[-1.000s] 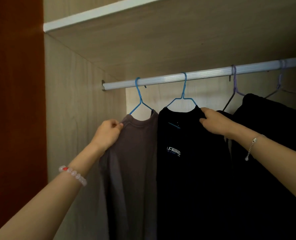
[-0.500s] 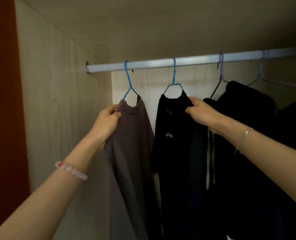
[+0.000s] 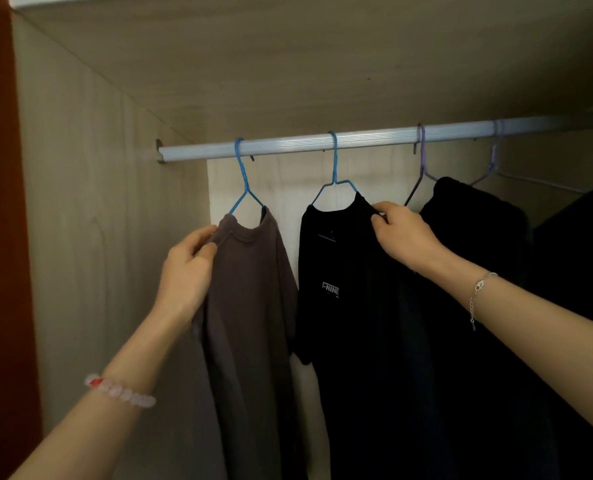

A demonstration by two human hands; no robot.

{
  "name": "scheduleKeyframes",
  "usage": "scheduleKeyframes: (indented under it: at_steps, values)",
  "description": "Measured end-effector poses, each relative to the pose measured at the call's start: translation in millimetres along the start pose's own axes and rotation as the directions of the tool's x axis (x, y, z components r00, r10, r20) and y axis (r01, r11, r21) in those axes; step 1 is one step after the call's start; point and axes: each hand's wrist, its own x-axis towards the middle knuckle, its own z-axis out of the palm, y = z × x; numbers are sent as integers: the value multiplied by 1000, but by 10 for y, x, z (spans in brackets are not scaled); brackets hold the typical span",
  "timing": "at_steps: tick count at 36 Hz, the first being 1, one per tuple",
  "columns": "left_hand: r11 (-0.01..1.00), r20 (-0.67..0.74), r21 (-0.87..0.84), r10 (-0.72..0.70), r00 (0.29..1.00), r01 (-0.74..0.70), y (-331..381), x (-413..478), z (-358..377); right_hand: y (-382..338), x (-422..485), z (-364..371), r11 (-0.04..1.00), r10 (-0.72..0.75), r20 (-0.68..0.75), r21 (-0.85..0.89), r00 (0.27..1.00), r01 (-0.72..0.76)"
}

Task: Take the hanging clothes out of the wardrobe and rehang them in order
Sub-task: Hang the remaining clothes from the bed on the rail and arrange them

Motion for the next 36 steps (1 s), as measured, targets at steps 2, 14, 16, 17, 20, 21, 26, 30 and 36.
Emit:
scheduleKeyframes:
  at_steps: [2, 14, 16, 17, 20, 21, 26, 30, 36]
  values:
    - [999, -14, 30, -19, 1000, 20, 11, -1, -24, -15, -14, -8, 1000, 0, 2, -5, 1000, 0]
    - [997, 56, 78, 14, 998, -19, 138, -115, 37, -165, -103, -7, 991, 68, 108, 104, 992, -79]
    - [995, 78, 95, 20, 997, -28, 147, -140, 60, -215, -147, 11, 992, 40, 127, 110, 991, -54]
    - [994, 92, 106, 17, 996, -26, 146, -145, 68, -238, -178, 10, 993, 20, 137, 111, 990, -36]
    - [992, 118, 122, 6, 993, -21, 150, -161, 102, -255, -249, -20, 995, -24, 164, 99, 986, 8]
    - [992, 115, 126, 10, 993, -24, 159, -171, 119, -243, -258, -36, 995, -34, 168, 95, 985, 18]
    - [974, 51, 198, 101, 994, -110, 247, -237, 233, -187, -293, -236, 999, -20, 157, 43, 987, 13]
    - [859, -12, 429, 314, 949, -279, 443, -327, 319, -173, -297, -543, 990, -117, -42, -80, 992, 114]
    - [741, 44, 488, 507, 861, -462, 765, -448, 521, -61, -266, -1071, 961, -209, -313, -243, 927, 135]
